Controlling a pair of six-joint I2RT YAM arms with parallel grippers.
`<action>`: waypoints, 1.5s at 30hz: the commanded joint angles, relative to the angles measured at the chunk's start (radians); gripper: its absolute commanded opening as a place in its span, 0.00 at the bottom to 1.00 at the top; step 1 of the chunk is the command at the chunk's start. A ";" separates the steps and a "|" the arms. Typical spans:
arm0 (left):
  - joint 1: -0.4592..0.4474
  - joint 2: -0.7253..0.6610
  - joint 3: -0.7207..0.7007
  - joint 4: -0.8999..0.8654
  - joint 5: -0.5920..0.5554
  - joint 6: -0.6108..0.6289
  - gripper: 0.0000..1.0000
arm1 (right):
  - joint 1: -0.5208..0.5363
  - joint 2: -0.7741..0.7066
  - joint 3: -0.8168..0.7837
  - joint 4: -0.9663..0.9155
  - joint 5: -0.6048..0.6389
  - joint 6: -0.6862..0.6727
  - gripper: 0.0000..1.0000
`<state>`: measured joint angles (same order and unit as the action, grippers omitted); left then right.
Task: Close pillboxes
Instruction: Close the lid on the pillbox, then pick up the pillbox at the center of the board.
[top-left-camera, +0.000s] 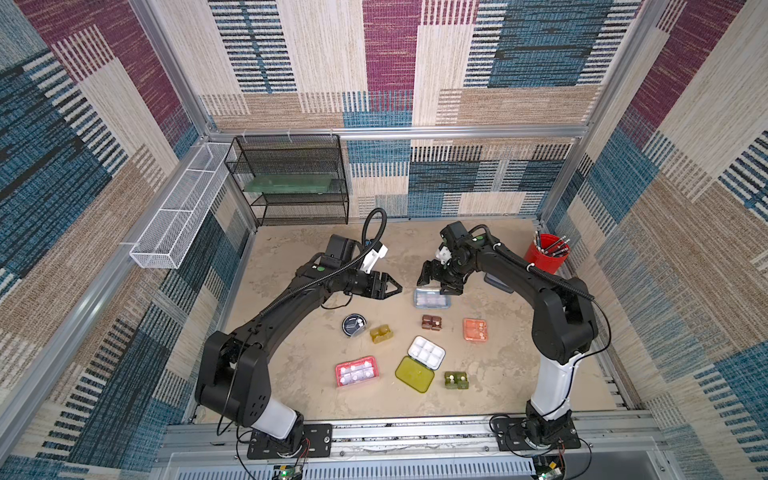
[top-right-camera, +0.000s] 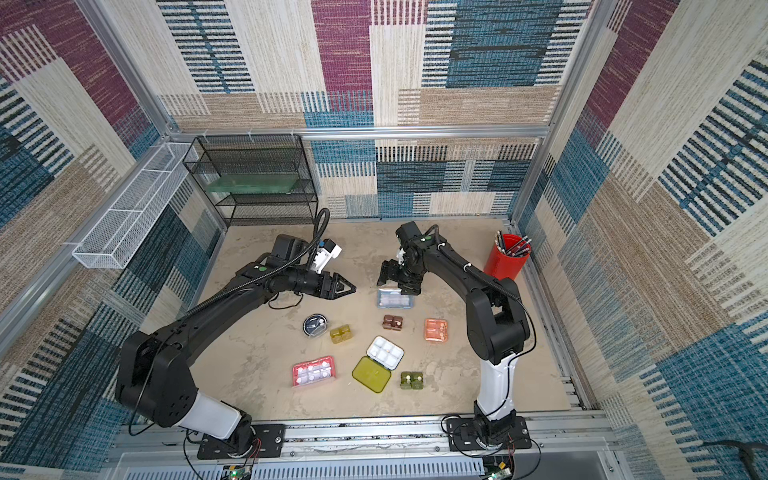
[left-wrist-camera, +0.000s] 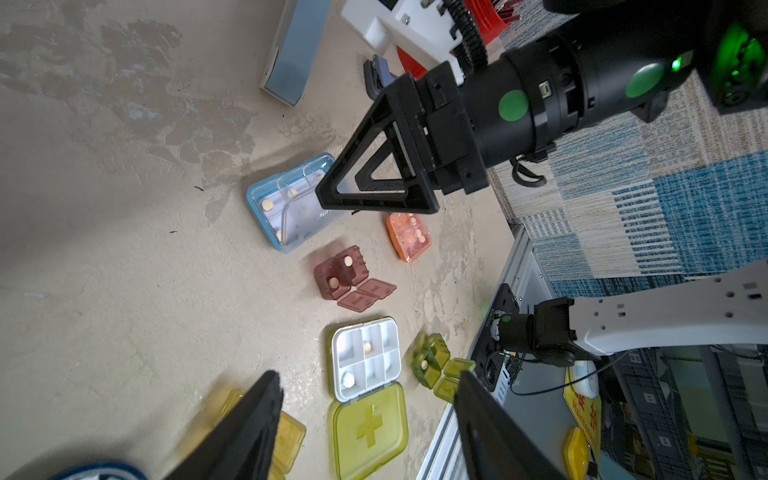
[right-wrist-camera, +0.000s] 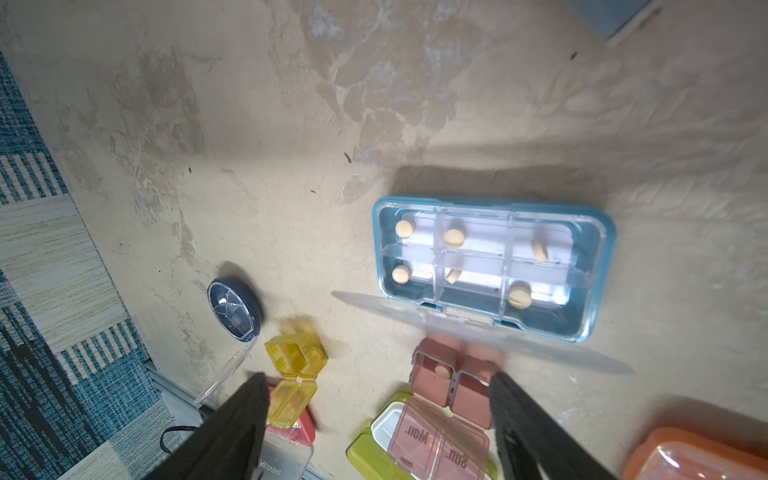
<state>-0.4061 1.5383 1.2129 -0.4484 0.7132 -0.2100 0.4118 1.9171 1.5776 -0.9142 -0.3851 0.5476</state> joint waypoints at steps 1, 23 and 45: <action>0.003 0.008 0.011 -0.002 0.017 0.018 0.69 | -0.004 0.005 0.011 -0.014 -0.015 -0.018 0.85; 0.003 0.082 0.046 0.013 0.050 -0.042 0.69 | -0.082 -0.040 -0.089 0.007 -0.029 -0.075 0.88; -0.008 0.463 0.199 0.075 0.270 -0.215 0.66 | -0.246 -0.061 -0.352 0.396 -0.324 -0.235 0.85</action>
<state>-0.4145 1.9797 1.3918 -0.4179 0.9463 -0.3676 0.1673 1.8416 1.2236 -0.5835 -0.6659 0.3271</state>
